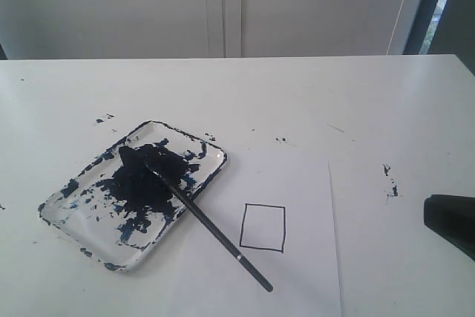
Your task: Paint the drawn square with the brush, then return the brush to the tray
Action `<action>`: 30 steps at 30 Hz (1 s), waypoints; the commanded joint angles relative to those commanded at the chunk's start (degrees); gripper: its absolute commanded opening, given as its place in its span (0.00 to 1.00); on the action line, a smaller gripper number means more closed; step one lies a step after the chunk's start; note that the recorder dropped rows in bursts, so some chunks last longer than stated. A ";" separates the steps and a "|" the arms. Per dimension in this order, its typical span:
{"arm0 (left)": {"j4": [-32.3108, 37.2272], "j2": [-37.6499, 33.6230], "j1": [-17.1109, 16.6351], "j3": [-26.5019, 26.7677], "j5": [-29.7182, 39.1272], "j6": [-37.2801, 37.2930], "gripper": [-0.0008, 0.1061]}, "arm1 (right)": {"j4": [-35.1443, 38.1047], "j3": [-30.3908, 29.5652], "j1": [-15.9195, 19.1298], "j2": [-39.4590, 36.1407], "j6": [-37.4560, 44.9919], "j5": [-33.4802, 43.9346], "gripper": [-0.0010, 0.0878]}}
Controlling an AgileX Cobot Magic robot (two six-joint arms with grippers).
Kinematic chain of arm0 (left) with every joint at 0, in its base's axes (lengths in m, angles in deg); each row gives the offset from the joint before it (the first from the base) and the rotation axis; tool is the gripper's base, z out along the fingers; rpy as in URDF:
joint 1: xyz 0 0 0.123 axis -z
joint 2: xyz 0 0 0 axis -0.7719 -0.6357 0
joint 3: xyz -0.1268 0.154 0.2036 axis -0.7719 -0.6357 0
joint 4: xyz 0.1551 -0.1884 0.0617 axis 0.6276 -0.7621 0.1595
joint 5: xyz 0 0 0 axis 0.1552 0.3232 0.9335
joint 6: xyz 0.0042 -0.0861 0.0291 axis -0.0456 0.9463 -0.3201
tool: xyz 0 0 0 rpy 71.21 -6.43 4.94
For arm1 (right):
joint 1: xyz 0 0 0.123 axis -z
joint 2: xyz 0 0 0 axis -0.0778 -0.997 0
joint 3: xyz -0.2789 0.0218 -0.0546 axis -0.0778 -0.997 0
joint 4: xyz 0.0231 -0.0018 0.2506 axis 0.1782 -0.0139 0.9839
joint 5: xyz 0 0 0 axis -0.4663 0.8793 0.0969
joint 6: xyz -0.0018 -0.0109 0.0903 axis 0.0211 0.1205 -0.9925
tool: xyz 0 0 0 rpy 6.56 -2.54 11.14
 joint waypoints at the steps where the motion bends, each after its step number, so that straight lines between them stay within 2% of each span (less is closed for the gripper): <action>1: -3.29 0.00 0.00 0.00 0.00 -2.80 0.01 | 0.00 0.00 0.00 -0.13 0.19 0.00 0.01; 2: -6.63 0.00 0.00 0.00 0.00 -6.47 0.01 | 0.00 0.00 0.00 -0.32 1.21 0.00 0.01; 3: -13.20 0.00 0.00 -0.95 -1.04 -12.12 0.01 | 0.13 0.00 -0.23 -0.80 1.62 -0.13 0.01; 4: -16.98 0.00 0.00 -1.82 -2.47 -14.05 0.01 | 0.13 0.00 -0.92 -1.15 1.62 -0.13 0.01; 5: -23.63 0.00 0.00 -2.72 -4.19 -20.67 0.01 | -0.12 0.00 -2.55 -1.95 3.00 0.40 0.01; 7: -30.26 0.12 1.91 -2.72 -3.78 -28.49 0.01 | -0.35 0.00 -4.83 -2.77 5.08 1.53 0.01; 9: -34.85 0.12 3.75 -2.72 -2.82 -33.11 0.01 | -0.72 0.00 -5.67 -2.81 5.46 3.04 0.01; 13: -35.20 0.12 4.19 -2.72 -2.67 -33.22 0.01 | 0.02 0.00 -5.67 -3.67 5.46 2.45 0.01; 16: -35.21 0.12 4.19 -2.72 -2.57 -33.22 0.01 | 0.88 0.00 -5.67 -9.80 6.86 -0.76 0.01; 20: -35.21 0.12 4.19 -2.72 -2.45 -33.10 0.01 | 11.03 0.14 -5.67 -20.55 16.45 -0.02 0.01; 25: -35.21 0.12 4.19 -2.72 -2.11 -33.01 0.01 | 18.34 0.27 -5.80 -29.90 25.46 -0.08 0.01; 28: -35.21 0.12 4.19 -2.72 -2.10 -32.86 0.01 | 20.04 0.30 -8.34 -34.22 29.82 -2.87 0.01; 30: -35.21 0.12 4.19 -2.72 -2.10 -32.86 0.01 | 21.56 0.30 -11.19 -36.25 32.49 -7.82 0.01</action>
